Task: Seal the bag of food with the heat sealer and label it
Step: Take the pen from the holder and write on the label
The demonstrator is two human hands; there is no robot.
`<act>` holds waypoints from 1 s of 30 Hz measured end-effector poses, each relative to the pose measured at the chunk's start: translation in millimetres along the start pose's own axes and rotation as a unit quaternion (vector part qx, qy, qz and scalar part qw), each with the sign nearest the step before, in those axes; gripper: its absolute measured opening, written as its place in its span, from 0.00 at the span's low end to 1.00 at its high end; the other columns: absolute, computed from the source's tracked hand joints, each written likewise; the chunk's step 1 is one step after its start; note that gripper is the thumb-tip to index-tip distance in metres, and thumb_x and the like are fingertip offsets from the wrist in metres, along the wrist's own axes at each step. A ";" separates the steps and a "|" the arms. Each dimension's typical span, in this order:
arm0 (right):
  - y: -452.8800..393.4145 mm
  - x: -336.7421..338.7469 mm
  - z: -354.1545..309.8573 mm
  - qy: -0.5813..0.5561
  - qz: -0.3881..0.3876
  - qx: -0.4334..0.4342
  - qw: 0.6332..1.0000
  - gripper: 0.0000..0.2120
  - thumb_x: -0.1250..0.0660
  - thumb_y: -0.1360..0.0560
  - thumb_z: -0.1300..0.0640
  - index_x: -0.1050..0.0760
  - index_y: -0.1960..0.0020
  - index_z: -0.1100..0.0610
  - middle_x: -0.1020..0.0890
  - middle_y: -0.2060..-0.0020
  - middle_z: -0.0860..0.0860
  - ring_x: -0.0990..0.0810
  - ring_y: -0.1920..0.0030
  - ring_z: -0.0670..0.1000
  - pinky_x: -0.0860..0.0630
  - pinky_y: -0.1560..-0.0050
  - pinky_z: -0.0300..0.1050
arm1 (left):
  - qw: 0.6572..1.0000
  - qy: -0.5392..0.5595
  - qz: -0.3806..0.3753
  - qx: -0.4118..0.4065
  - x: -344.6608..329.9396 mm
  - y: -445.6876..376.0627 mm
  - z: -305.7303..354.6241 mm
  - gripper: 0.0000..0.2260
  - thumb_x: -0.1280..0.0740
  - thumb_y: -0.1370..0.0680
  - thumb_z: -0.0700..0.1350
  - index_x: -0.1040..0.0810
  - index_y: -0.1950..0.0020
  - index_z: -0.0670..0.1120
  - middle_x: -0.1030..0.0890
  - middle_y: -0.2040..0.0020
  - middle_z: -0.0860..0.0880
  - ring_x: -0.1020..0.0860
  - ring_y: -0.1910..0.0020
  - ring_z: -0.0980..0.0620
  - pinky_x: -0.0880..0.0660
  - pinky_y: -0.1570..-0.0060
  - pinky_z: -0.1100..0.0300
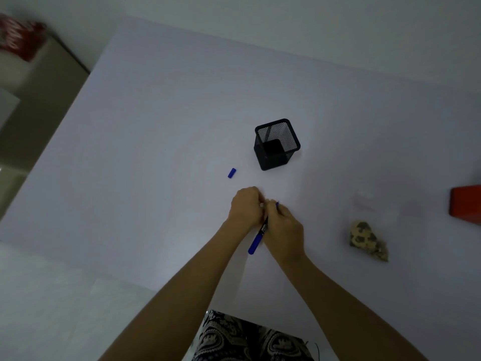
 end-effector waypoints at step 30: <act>-29.7 10.7 6.2 -0.106 0.045 -0.012 0.993 0.07 0.36 0.24 0.69 0.30 0.57 0.60 0.26 0.65 0.56 0.28 0.67 0.53 0.27 0.69 0.46 | 0.971 0.126 0.171 -0.113 19.8 9.7 -2.6 0.08 0.35 0.22 0.37 0.17 0.48 0.41 0.15 0.52 0.45 0.22 0.57 0.58 0.35 0.54 0.81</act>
Point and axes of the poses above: each hand's wrist, its own y-axis away from the middle knuckle, its own x-axis out of the back of the hand, z = x × y, the point moved 9 cm from there along -y, towards the middle knuckle
